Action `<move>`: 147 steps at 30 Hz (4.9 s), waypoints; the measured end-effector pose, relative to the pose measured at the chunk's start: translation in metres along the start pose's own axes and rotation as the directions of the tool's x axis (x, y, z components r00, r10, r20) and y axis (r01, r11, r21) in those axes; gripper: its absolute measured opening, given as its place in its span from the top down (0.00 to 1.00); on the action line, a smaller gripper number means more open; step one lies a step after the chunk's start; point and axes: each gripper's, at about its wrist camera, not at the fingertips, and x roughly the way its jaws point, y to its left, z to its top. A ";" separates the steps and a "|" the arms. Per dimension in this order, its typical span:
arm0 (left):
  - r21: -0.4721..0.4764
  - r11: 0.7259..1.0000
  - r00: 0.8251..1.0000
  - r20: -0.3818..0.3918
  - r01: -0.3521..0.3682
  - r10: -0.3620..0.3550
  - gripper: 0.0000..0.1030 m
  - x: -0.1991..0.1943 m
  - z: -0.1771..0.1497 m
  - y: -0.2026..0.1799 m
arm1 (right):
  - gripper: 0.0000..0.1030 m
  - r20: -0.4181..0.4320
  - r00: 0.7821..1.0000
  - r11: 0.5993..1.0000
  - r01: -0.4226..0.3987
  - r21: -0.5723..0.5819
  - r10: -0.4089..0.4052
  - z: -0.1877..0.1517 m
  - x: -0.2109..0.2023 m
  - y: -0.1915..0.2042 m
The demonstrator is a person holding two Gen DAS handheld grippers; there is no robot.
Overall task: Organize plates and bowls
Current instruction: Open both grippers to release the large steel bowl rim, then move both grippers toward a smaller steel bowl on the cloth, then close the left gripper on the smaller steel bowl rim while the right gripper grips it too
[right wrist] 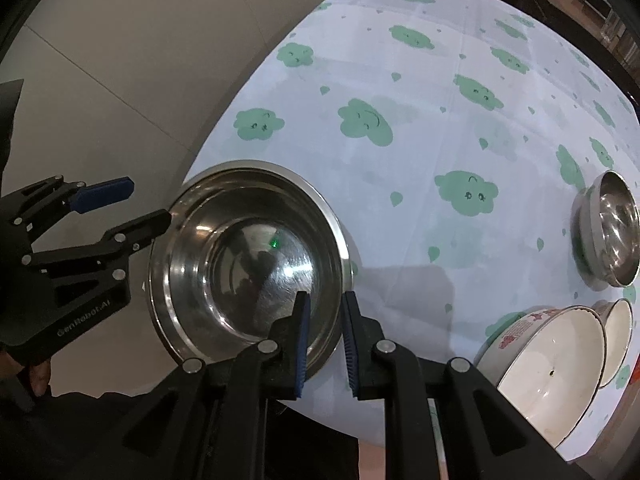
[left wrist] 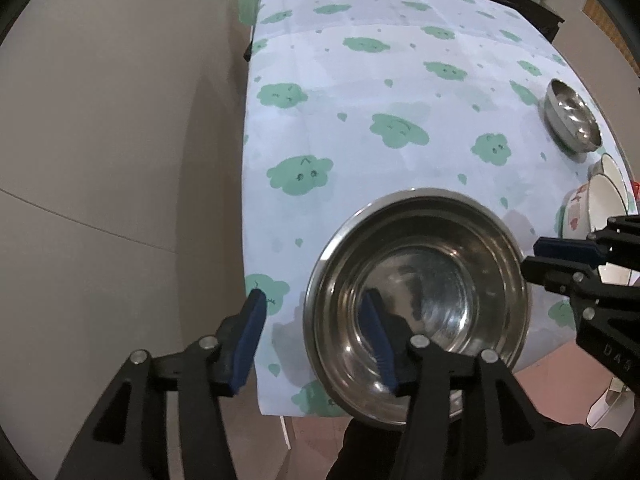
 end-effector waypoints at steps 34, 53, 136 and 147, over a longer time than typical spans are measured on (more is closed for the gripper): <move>0.164 0.985 0.992 0.107 0.055 -0.073 0.23 -0.037 0.009 -0.052 | 0.67 0.173 0.979 0.981 0.075 0.180 -0.107 -0.047 -0.051 -0.013; 0.188 0.981 0.990 0.115 0.056 -0.078 0.23 -0.038 0.027 -0.060 | 0.66 0.193 0.973 0.972 0.086 0.218 -0.130 -0.043 -0.054 -0.027; 0.245 0.962 0.992 -0.010 0.122 -0.124 0.23 0.036 0.211 -0.319 | 0.65 0.137 0.982 0.921 0.071 0.383 -0.132 -0.018 -0.045 -0.356; 0.250 0.963 0.994 -0.033 0.105 -0.100 0.23 0.053 0.221 -0.325 | 0.65 0.127 0.984 0.921 0.065 0.383 -0.122 -0.005 -0.030 -0.367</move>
